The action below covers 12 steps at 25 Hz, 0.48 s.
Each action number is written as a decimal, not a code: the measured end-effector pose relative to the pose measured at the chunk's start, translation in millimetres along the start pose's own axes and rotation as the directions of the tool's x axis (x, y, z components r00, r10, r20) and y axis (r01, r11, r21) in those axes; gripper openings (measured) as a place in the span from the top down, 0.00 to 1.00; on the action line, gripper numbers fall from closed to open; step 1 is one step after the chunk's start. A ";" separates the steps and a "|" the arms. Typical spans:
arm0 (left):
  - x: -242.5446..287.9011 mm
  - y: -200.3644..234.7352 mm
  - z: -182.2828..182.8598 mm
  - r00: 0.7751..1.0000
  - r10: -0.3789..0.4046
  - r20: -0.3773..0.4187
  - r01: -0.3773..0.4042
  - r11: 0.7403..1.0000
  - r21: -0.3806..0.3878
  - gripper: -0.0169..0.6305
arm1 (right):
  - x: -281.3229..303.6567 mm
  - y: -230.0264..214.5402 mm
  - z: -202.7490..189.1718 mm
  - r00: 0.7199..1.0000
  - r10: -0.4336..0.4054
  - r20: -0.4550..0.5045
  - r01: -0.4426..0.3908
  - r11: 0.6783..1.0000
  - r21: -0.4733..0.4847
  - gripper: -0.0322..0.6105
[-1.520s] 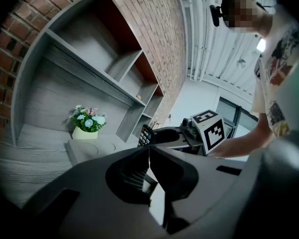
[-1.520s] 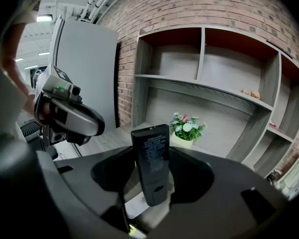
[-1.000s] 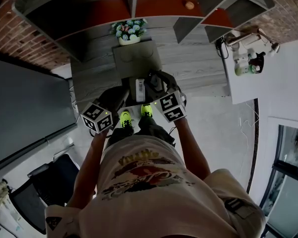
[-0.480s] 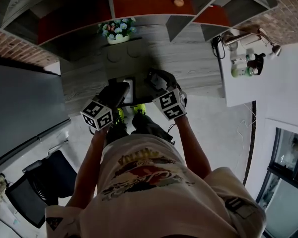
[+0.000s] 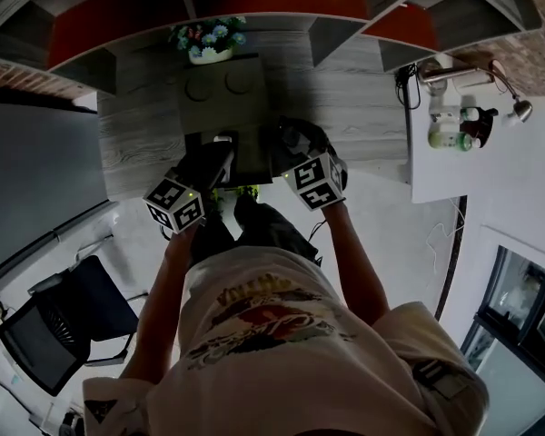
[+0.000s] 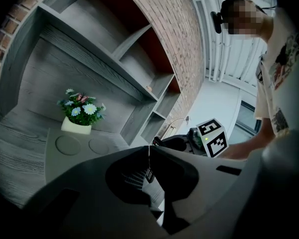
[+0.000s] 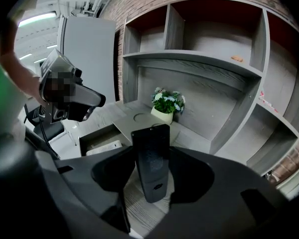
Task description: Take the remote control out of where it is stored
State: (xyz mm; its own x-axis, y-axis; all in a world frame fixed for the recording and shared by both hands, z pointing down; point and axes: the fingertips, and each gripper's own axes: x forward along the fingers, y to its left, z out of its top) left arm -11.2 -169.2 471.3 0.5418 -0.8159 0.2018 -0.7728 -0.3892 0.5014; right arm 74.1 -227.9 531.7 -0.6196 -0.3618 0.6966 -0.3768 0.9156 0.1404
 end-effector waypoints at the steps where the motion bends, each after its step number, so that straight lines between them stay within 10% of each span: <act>1: 2.3 0.8 -0.9 1.000 0.006 0.001 -0.006 1.000 -0.005 0.96 | 3.3 -2.4 -4.8 1.000 0.005 -0.007 -0.005 1.000 0.000 0.61; 12: 13.8 11.1 -15.8 0.999 0.041 -0.030 -0.042 0.999 -0.021 0.96 | 40.4 -25.5 -38.6 0.998 0.018 -0.059 -0.019 1.000 -0.014 0.63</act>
State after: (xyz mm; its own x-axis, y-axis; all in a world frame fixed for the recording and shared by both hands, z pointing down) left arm -7.1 -178.0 492.9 0.5190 -0.8182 0.2475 -0.7879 -0.3456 0.5097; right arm 85.3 -259.1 583.4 -0.5847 -0.3342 0.7392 -0.3555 0.9246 0.1368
